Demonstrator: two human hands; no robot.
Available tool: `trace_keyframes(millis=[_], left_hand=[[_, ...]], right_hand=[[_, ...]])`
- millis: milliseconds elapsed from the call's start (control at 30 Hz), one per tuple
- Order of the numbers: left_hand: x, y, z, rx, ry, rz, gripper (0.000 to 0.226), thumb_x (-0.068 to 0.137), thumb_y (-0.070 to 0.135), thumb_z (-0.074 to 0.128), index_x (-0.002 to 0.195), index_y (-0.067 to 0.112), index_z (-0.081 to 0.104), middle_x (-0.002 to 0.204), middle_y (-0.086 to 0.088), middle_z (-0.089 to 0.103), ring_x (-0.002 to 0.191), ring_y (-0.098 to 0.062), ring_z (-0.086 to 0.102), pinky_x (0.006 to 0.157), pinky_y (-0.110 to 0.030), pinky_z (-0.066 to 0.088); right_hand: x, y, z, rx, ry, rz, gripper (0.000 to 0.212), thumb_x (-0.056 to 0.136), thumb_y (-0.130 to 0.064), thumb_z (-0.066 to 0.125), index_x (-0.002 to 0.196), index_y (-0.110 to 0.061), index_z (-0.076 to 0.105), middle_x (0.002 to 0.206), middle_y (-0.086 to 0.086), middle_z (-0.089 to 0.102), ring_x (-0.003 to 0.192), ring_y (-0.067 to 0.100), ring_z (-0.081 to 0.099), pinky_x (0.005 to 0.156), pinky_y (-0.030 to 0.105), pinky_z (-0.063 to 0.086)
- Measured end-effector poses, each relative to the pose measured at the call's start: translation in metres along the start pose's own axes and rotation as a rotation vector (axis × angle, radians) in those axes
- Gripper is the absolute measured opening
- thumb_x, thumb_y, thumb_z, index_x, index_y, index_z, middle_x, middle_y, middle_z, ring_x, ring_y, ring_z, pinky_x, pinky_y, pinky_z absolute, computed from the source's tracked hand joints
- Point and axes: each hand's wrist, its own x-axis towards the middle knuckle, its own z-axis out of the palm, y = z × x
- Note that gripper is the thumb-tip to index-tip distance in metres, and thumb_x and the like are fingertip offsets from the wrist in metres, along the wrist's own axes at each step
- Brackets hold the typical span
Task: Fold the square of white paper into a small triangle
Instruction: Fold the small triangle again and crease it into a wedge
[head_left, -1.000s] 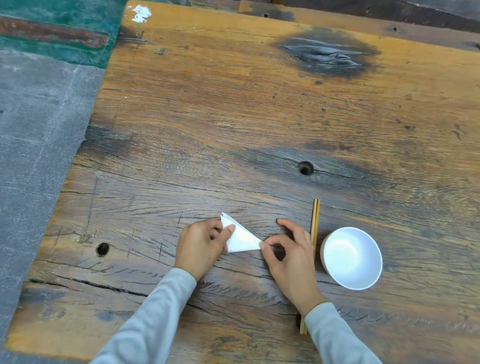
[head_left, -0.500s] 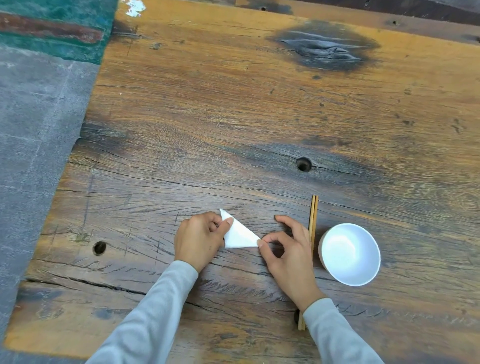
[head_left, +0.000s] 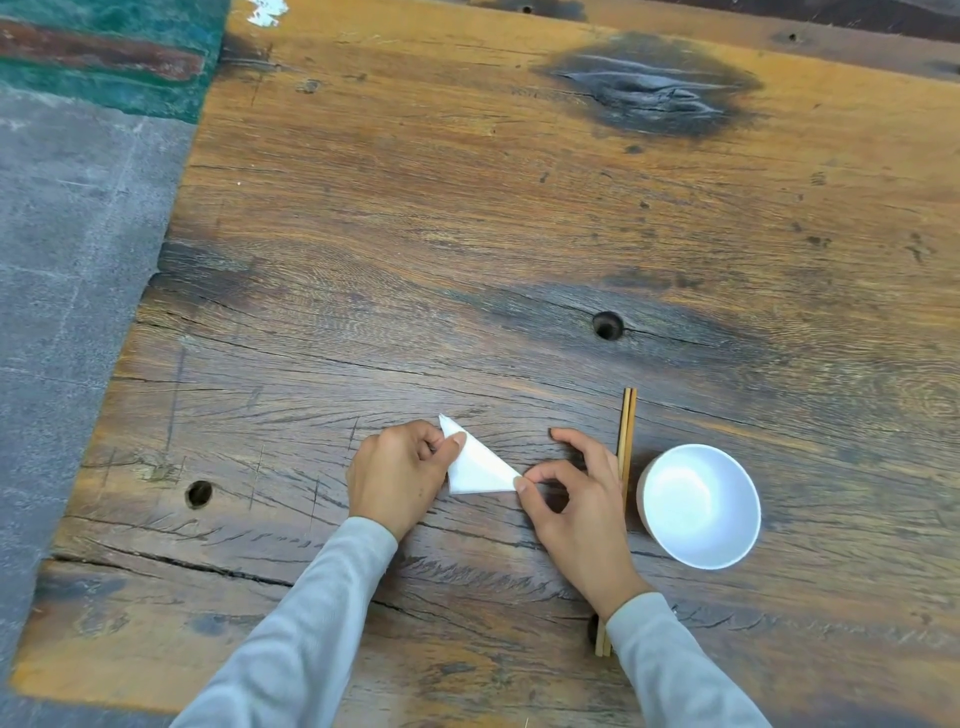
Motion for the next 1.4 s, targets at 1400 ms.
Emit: trace_keyframes(millis=[1400], left_hand=[[0.016,-0.022,0.014,0.407,0.343,0.907,0.007,0.087,0.011,0.074,0.091,0.017,0.073,0.091,0.002,0.071,0.076,-0.025,0.051,0.063,-0.038,0.045]], right_hand=[[-0.003,0.002,-0.002,0.05,0.023,-0.051,0.03,0.081,0.001,0.077,0.087,-0.027,0.082,0.136,0.009,0.052,0.128,0.028,0.043,0.099,0.036,0.041]])
